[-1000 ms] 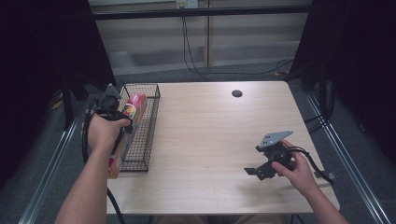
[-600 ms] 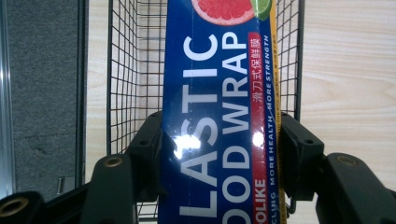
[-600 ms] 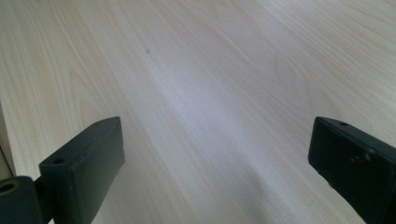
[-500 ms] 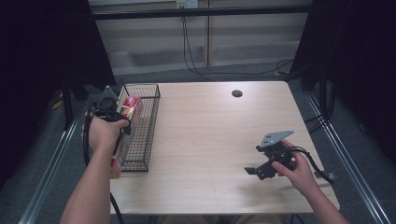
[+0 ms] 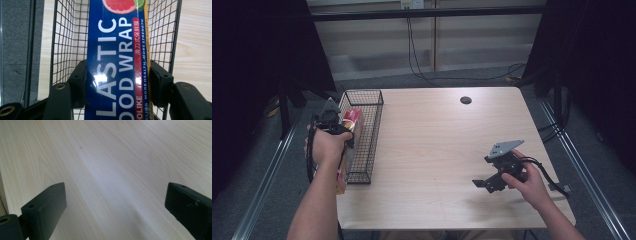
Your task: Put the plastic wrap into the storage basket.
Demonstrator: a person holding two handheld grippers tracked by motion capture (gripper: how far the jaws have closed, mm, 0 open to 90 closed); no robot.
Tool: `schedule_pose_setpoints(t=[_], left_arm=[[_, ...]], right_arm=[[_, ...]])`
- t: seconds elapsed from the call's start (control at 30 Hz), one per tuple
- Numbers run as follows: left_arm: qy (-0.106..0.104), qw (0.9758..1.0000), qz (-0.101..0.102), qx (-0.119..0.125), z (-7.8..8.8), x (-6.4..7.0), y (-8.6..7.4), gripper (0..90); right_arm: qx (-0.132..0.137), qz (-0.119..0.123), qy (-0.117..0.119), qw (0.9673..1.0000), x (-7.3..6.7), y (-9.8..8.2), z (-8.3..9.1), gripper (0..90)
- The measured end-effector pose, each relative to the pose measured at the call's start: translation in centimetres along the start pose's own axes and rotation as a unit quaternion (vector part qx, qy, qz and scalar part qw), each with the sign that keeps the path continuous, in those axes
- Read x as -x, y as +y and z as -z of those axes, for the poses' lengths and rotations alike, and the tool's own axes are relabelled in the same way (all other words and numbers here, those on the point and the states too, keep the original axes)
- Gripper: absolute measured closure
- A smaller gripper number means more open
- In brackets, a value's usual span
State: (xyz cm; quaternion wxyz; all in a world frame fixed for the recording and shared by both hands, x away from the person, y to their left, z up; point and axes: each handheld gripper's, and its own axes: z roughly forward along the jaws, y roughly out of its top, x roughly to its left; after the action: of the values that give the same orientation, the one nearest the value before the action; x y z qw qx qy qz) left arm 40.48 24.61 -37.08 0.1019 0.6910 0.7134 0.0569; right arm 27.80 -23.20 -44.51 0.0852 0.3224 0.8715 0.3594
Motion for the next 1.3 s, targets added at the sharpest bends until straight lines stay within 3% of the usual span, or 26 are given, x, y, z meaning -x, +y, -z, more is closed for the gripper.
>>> schedule_pose_setpoints(t=[0.23,0.53,0.7,1.17,1.3], left_arm=[[-0.001,1.0000,0.006,-0.004,-0.6,0.6,0.0,43.2],[-0.007,0.9999,-0.001,-0.011,-1.7,1.5,0.1,43.0],[0.006,0.9999,-0.006,-0.007,-2.1,2.0,0.1,42.7],[-0.004,0.9999,-0.015,-0.005,-2.0,2.0,0.0,39.8],[-0.012,0.9998,-0.013,0.009,-1.3,1.9,0.0,37.9]], right_arm=[[-0.003,0.001,0.003,1.0000,-0.1,0.0,0.0,3.5],[-0.006,0.003,-0.002,1.0000,-0.1,0.0,0.1,3.5],[-0.005,0.005,-0.002,1.0000,-0.1,0.0,0.1,3.5],[-0.004,0.006,-0.002,1.0000,-0.1,0.1,-0.1,3.5],[-0.004,0.006,-0.001,1.0000,-0.1,0.1,-0.1,3.5]])
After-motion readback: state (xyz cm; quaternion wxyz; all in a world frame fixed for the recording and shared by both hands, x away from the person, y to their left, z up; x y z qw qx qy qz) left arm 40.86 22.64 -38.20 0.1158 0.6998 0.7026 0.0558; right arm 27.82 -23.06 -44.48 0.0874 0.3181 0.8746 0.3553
